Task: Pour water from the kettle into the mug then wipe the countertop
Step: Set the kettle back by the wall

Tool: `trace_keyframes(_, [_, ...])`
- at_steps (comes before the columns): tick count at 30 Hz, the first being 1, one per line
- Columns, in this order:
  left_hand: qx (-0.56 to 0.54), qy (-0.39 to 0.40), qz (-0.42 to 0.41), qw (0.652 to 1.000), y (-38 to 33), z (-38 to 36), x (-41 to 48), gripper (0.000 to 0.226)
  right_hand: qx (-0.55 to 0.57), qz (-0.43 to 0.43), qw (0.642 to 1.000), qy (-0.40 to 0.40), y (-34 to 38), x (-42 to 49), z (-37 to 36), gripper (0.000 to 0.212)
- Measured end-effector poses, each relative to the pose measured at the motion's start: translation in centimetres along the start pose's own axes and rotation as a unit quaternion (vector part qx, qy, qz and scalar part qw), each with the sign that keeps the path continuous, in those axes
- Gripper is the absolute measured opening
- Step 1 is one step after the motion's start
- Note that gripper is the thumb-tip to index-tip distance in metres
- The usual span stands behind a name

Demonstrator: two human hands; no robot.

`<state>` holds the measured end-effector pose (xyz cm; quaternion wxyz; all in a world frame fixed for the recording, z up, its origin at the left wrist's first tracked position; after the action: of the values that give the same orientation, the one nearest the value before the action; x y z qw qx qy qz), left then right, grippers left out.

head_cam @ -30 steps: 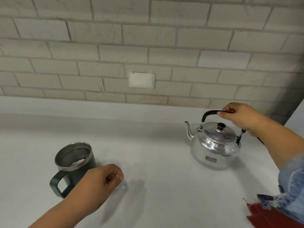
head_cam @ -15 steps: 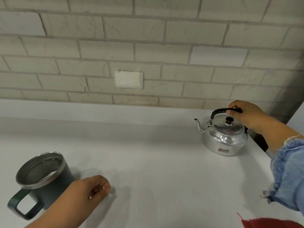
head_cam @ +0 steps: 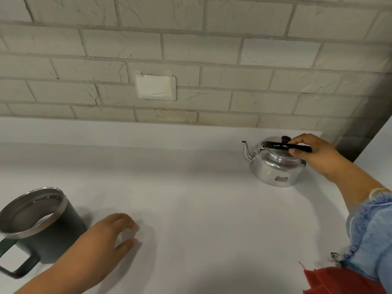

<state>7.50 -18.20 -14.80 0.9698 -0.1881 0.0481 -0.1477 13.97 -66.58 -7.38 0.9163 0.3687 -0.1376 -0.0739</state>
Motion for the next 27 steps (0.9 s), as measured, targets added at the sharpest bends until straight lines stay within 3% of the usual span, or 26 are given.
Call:
trace_keyframes(4, [0.046,0.03,0.009,0.998,0.1,-0.8,0.0,0.053,-0.035,0.0,0.999,0.004,-1.6,-1.7,-1.2,0.027])
trace_keyframes(9, [0.059,0.027,0.008,0.998,0.5,-0.7,0.1,0.057,-0.122,0.079,0.985,-0.095,-2.9,-3.0,-2.8,0.029])
trace_keyframes(13, [0.076,0.032,0.004,0.997,0.2,-1.0,0.0,0.058,-0.156,0.066,0.978,-0.126,-3.0,-3.4,-3.3,0.029])
trace_keyframes(17, [0.083,0.035,0.0,0.996,0.4,-1.0,-0.1,0.058,-0.27,0.078,0.956,-0.082,-1.9,-4.4,-2.7,0.043])
trace_keyframes(19, [0.07,0.036,-0.004,0.997,0.6,-0.8,-0.1,0.056,-0.245,0.069,0.966,-0.044,-1.2,-6.5,-2.3,0.049])
trace_keyframes(23, [0.004,0.021,-0.023,1.0,0.6,-0.1,-0.9,0.046,-0.153,-0.062,0.986,0.011,-1.1,-12.9,-0.9,0.023])
trace_keyframes(27, [-0.05,0.012,-0.068,0.996,-0.4,0.5,-2.4,0.028,-0.202,-0.063,0.976,0.053,-1.8,-19.7,0.1,0.019])
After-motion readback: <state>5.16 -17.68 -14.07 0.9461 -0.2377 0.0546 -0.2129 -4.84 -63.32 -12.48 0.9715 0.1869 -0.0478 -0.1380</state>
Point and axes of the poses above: each hand's wrist, its own x-axis towards the middle knuckle, its own z-axis out of the back of the hand, y = z × x, the point moved 3 cm from there along x, towards the middle knuckle, and after that the axes turned 1 degree about z, right-handed, at the moved point
